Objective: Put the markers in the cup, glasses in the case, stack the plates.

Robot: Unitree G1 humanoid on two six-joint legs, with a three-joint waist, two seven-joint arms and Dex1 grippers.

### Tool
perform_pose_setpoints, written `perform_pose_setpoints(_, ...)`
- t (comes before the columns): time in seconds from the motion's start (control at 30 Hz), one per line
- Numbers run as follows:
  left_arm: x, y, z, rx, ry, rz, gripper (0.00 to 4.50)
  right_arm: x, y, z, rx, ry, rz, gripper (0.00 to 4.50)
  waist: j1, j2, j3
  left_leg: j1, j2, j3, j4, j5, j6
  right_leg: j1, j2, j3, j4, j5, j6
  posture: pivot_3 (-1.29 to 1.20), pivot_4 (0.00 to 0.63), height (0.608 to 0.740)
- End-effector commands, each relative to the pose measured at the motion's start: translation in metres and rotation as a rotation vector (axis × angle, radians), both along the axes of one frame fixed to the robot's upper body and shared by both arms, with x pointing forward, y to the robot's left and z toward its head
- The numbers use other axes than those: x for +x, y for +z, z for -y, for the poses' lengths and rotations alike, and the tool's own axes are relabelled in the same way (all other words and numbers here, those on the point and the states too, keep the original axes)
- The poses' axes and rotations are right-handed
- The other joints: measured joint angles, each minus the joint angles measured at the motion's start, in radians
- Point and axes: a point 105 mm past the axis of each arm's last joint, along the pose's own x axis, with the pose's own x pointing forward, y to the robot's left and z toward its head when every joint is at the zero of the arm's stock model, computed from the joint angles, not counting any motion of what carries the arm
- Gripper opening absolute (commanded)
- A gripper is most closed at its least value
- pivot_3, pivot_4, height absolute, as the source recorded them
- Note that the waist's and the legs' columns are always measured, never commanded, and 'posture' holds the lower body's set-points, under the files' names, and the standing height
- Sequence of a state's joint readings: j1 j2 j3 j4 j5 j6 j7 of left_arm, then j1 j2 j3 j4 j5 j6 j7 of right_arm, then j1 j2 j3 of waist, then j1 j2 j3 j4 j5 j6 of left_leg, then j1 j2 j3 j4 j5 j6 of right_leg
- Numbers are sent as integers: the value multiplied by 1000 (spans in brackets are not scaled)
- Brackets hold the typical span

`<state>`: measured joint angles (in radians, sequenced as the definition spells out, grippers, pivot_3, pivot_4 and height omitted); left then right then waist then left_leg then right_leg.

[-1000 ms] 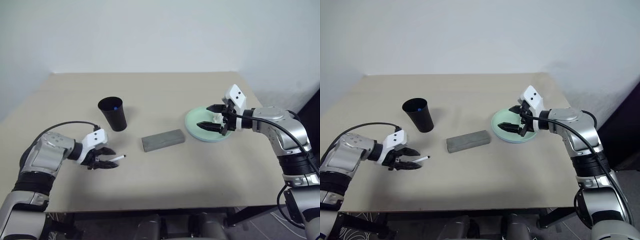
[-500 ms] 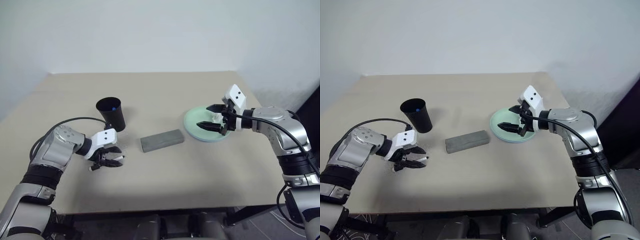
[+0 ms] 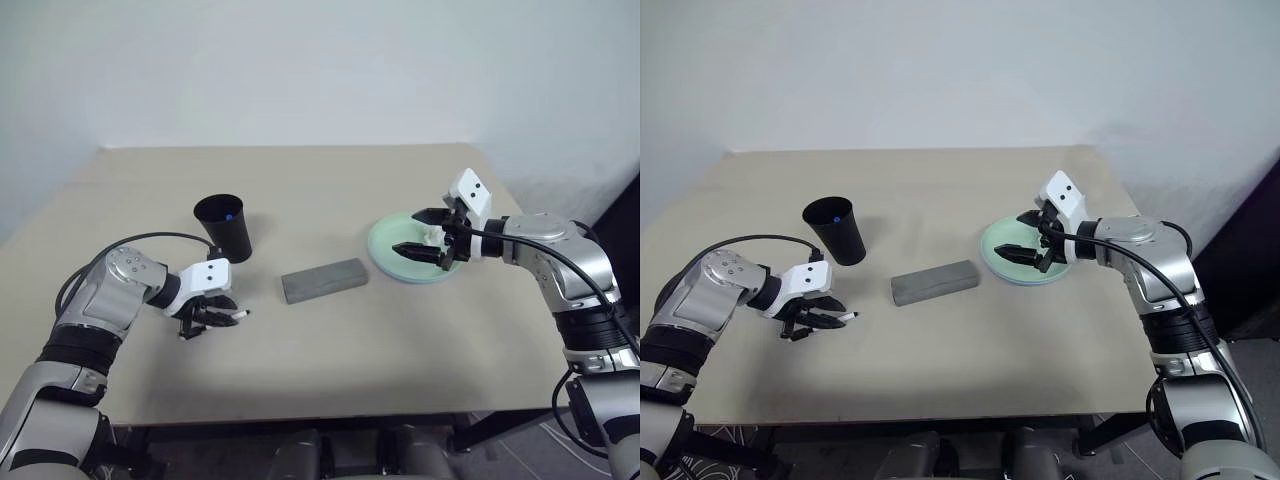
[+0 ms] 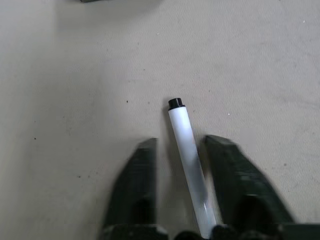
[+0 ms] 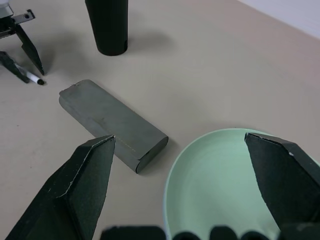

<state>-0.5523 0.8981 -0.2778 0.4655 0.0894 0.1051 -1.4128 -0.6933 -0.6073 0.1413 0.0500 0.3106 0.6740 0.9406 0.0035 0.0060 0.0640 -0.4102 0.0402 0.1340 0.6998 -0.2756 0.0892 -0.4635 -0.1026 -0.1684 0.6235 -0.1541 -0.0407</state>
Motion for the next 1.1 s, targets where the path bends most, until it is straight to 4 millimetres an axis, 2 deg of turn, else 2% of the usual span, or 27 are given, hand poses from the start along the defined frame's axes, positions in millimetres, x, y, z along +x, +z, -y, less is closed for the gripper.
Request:
perform_pose_setpoints(0.03, 3, 0, -11, 66, 22, 13, 273, 2, 16, -1, 8, 2, 63, 4500, 0, 0, 0, 0, 1, 0, 0, 1, 0, 0, 0, -1, 0, 0, 0, 0, 0, 732)
perform_pose_setpoints(0.07, 3, 0, -10, 66, 19, 12, 23, 3, 16, -1, 8, 2, 64, 4500, 0, 0, 0, 0, 1, 0, 0, 1, -1, 0, 0, -2, 0, 0, 0, 0, 0, 732)
perform_pose_setpoints(0.2, 4, 7, -3, 33, -11, 28, 23, 3, 16, -1, 9, 2, 65, 4500, 0, 1, 0, 0, 3, 0, 0, 2, -2, 0, 0, -4, 0, 0, 0, 0, 0, 732)
perform_pose_setpoints(0.33, 13, 33, 21, -132, -12, 60, 23, 3, 16, -1, 9, 2, 65, 4500, 2, 0, 0, 0, 3, -1, 0, 2, -2, 0, 0, -5, 0, 0, 0, 0, 0, 732)
perform_pose_setpoints(0.47, 34, 87, 54, -426, 35, 156, 23, 4, 16, -2, 10, 4, 66, 4500, 6, -2, 1, -4, 1, -3, 2, 2, -1, 0, 0, -5, -1, 0, 0, 0, 0, 732)
perform_pose_setpoints(0.53, 42, 109, 63, -533, 61, 194, 23, 4, 16, -2, 10, 5, 67, 4500, 5, -3, 1, -5, 1, -4, 3, 2, -1, 0, 0, -5, -1, 0, 0, 0, 0, 732)
perform_pose_setpoints(0.63, 63, 159, 75, -754, 128, 345, 23, 4, 17, -3, 11, 10, 69, 4500, -1, -3, 1, -4, -1, -3, 3, 2, 0, 1, 0, -4, 0, 1, 2, 0, 0, 732)
perform_pose_setpoints(0.73, 80, 181, 73, -840, 218, 464, 23, 4, 17, -4, 11, 12, 71, 4500, -4, -3, 1, -2, -1, -3, 3, 4, -3, 2, 1, -4, 0, 2, 3, 0, 0, 732)
perform_pose_setpoints(0.83, 100, 192, 60, -884, 362, 609, 23, 4, 17, -5, 11, 15, 73, 4500, -7, -3, 1, -1, -2, -3, 2, 5, -5, 3, 1, -4, 1, 2, 3, 0, 0, 732)
perform_pose_setpoints(1.0, 125, 202, 27, -949, 609, 846, 23, 4, 18, -6, 11, 19, 76, 4500, -6, -3, 1, -1, -1, -4, 2, 6, -4, 3, 1, -4, 2, 2, 3, 0, 0, 732)
perform_pose_setpoints(1.1, 129, 193, 14, -929, 671, 900, 23, 3, 18, -6, 10, 19, 76, 4500, -6, -4, 0, -1, -2, -4, 2, 7, -4, 3, 1, -4, 1, 2, 3, 0, 0, 732)
